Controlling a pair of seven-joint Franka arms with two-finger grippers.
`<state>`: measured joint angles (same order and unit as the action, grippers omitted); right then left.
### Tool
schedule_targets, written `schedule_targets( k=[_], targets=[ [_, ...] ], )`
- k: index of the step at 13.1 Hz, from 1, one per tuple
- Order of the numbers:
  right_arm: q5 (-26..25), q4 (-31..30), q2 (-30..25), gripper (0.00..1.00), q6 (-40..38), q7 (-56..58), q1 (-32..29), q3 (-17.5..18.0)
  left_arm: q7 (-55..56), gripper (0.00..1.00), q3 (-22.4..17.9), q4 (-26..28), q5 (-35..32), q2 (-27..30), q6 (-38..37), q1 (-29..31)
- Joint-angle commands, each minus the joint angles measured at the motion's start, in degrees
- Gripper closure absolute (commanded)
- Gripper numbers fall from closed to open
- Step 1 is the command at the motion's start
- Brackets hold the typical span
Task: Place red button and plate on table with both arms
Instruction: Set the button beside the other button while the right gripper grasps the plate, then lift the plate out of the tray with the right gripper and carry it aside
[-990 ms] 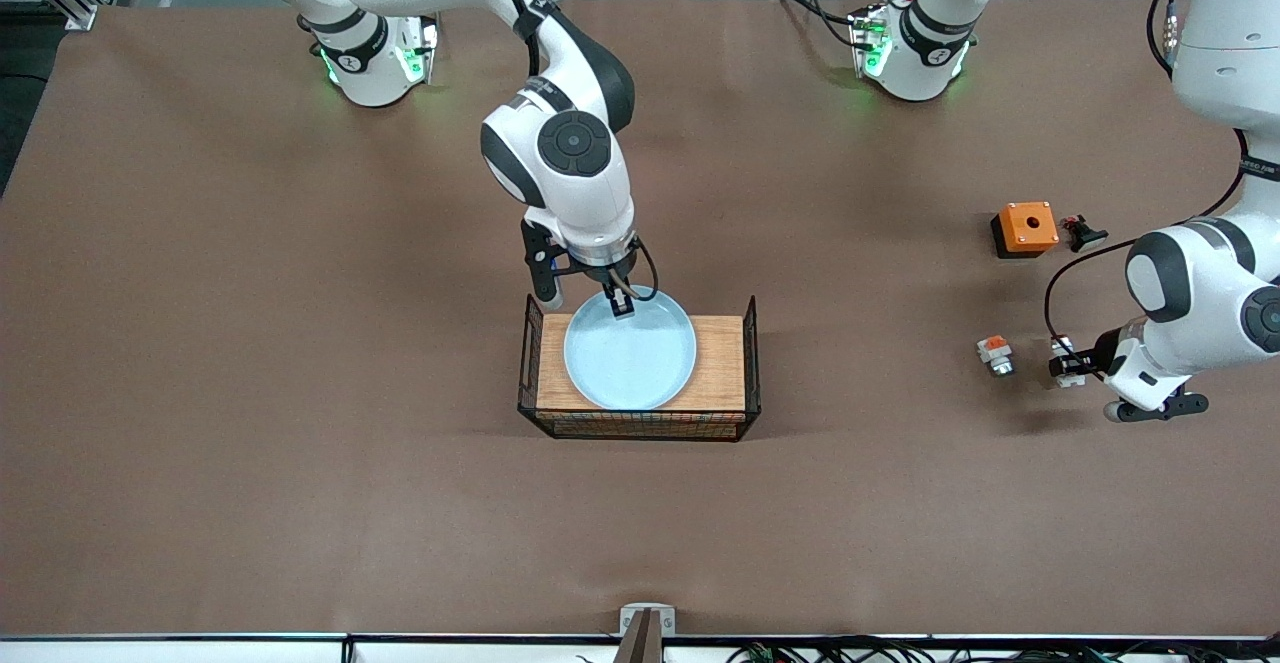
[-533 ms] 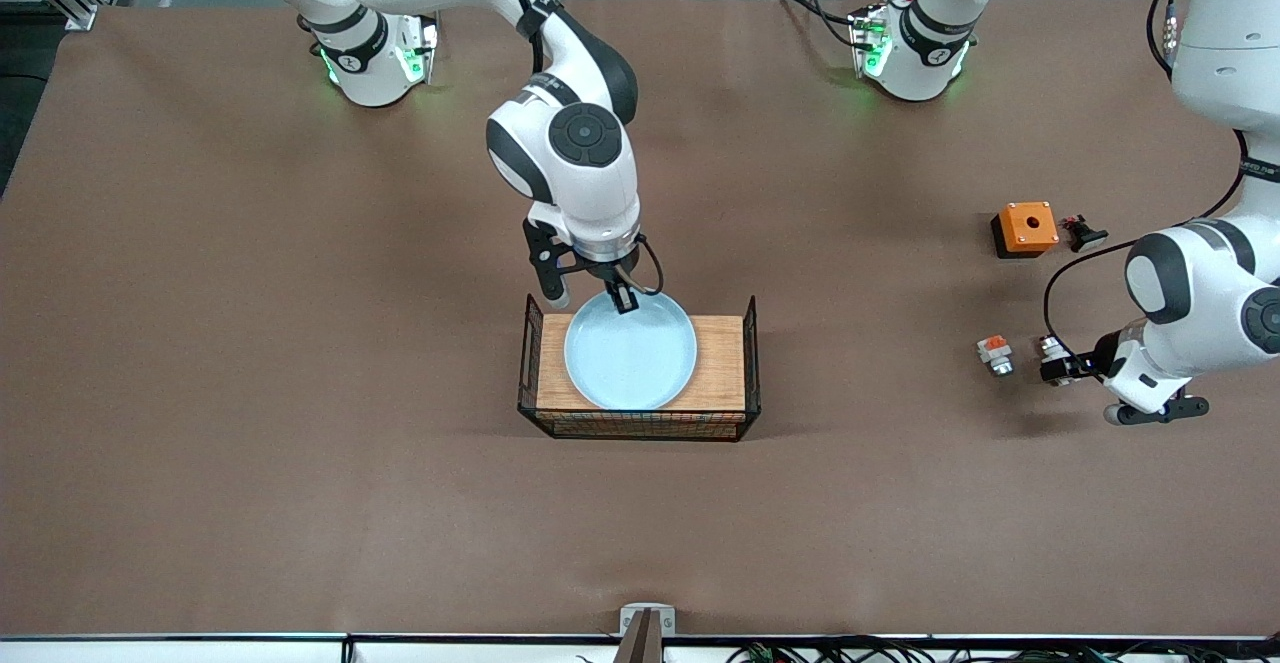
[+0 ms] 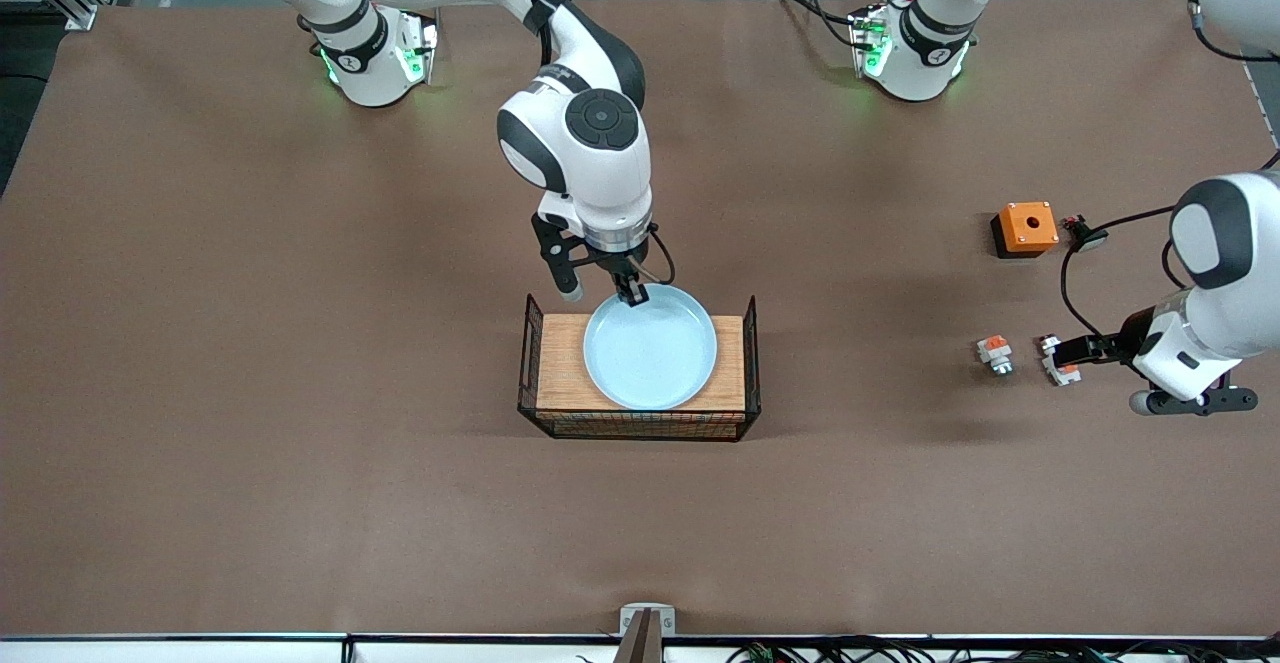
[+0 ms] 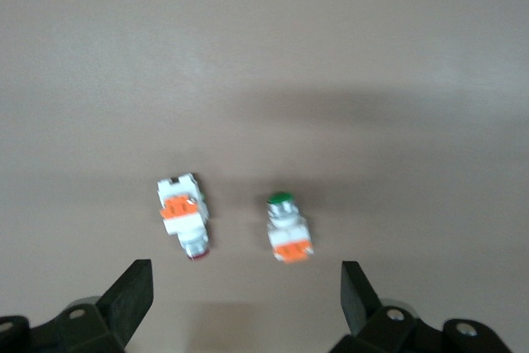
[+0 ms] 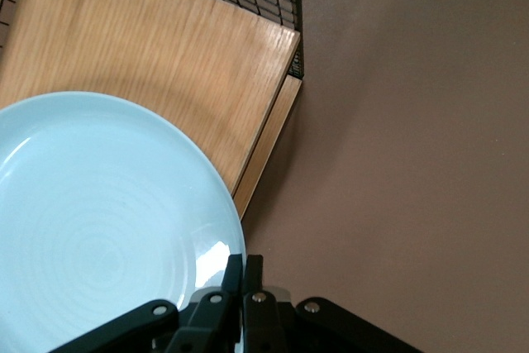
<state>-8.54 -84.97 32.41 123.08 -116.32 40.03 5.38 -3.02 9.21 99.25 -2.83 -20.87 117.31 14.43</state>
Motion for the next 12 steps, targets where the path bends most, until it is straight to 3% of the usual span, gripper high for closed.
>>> schedule_targets(
  k=[1,6,10,12],
  targets=[
    [-1.31,2.61,0.99,0.99,-0.73,0.21,-0.04,0.07,0.39,0.00,0.81,-0.55,0.64,3.80,-3.84,0.08],
    [-0.69,5.69,0.12,0.99,-5.46,0.21,0.22,0.60,8.91,0.00,2.66,-1.78,0.72,11.36,-11.74,0.07],
    [-0.34,8.85,-3.31,0.99,-17.67,4.86,0.66,1.65,9.71,0.00,2.04,-4.50,0.64,16.99,-19.03,0.43],
    [0.62,10.87,-5.67,0.99,-23.90,6.53,0.57,1.65,9.79,0.00,2.13,-8.44,0.37,17.79,-23.85,0.43]
  ],
)
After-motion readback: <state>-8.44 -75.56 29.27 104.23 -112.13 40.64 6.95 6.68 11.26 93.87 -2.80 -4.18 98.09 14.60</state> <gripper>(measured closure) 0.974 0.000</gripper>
